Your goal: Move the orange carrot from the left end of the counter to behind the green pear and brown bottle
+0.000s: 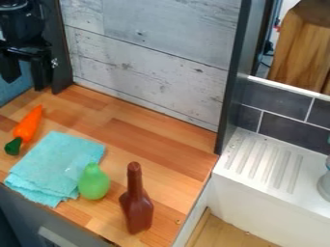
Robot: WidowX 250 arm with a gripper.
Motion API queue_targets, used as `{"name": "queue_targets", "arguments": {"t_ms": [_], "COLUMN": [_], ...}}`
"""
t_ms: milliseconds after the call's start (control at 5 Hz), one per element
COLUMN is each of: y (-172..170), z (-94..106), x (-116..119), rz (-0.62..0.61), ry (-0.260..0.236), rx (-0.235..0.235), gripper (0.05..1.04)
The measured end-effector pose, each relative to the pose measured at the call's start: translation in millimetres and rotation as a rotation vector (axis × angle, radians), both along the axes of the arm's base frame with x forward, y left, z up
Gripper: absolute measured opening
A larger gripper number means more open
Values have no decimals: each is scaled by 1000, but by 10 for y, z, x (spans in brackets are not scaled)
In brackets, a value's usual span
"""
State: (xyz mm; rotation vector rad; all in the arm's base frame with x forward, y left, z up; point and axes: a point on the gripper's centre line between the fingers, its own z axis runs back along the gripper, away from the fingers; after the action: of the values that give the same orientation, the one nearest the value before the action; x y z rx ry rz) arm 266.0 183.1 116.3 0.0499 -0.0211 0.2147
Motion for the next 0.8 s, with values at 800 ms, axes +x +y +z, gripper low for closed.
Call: {"name": "queue_targets", "arguments": {"t_ms": [800], "y": [368], "z": [-418], "x": [64], "rz": [110], "ry": [75], "rx": [23], "gripper": [1003]}}
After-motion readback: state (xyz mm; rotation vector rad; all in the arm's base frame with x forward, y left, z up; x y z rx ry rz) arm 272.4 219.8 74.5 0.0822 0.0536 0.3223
